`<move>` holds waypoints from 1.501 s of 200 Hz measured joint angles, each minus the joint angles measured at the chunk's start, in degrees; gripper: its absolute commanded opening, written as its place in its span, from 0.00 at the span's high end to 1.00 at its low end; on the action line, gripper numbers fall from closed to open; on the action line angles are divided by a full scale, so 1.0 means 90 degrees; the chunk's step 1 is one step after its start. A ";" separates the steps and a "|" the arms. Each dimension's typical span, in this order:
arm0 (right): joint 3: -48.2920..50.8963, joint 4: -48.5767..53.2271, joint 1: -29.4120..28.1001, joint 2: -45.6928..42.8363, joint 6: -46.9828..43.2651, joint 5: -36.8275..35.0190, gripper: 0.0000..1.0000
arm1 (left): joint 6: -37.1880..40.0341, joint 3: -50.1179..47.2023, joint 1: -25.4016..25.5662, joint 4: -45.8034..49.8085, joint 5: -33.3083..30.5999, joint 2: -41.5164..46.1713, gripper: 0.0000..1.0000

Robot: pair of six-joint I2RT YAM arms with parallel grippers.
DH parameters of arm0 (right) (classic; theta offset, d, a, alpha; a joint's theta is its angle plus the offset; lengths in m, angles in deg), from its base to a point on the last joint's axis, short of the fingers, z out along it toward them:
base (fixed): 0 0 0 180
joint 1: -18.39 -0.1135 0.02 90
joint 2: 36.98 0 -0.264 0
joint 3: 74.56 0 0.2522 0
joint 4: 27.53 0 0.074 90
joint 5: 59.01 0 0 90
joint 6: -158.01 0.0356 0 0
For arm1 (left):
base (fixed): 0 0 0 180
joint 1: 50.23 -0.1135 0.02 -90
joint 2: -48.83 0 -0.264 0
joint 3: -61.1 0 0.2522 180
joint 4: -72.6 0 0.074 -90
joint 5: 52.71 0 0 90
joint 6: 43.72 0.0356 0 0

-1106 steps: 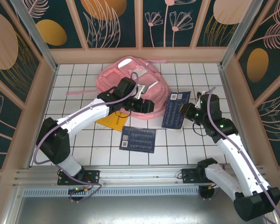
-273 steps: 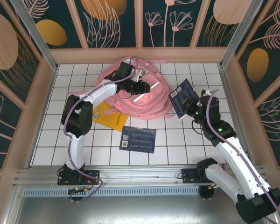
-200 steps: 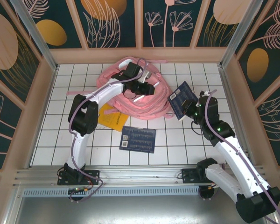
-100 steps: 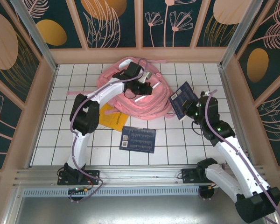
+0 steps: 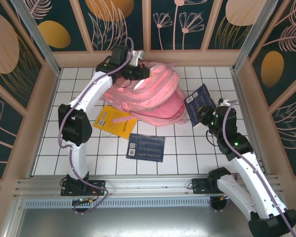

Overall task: Pack the student bag
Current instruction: Open the student bag at the top-center of the table, then place the book in the student bag.

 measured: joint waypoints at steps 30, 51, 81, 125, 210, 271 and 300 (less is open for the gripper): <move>0.0410 -0.0699 0.0393 0.0270 0.0345 0.1307 1.00 | -0.0342 -0.0092 -0.0262 -0.0364 0.0612 0.0053 1.00; 0.0765 -0.1511 0.0549 0.0612 0.0852 0.2254 1.00 | -0.0600 -0.0211 -0.0355 -0.0612 0.1013 0.0053 1.00; 0.1107 -0.3053 0.0588 0.1535 0.1885 0.3327 1.00 | -0.0862 -0.0236 -0.0381 -0.0838 0.1336 0.0053 1.00; 0.0826 -0.4830 0.0301 0.3308 0.2771 0.3852 1.00 | -0.1137 -0.0238 -0.0418 -0.1098 0.1649 0.0053 1.00; -0.2798 -0.5566 -0.0969 0.7725 0.2730 0.3667 0.95 | -0.1520 -0.0274 -0.0498 -0.1460 0.1936 0.0051 1.00; -0.4940 -0.5518 -0.1275 0.9595 0.2579 0.3259 0.22 | -0.1812 -0.0454 -0.0665 -0.1931 0.2013 0.0044 1.00; -0.4568 -0.5474 -0.1309 0.9134 0.2140 0.3004 0.15 | -0.2074 -0.0481 -0.0787 -0.2208 0.2188 0.0017 1.00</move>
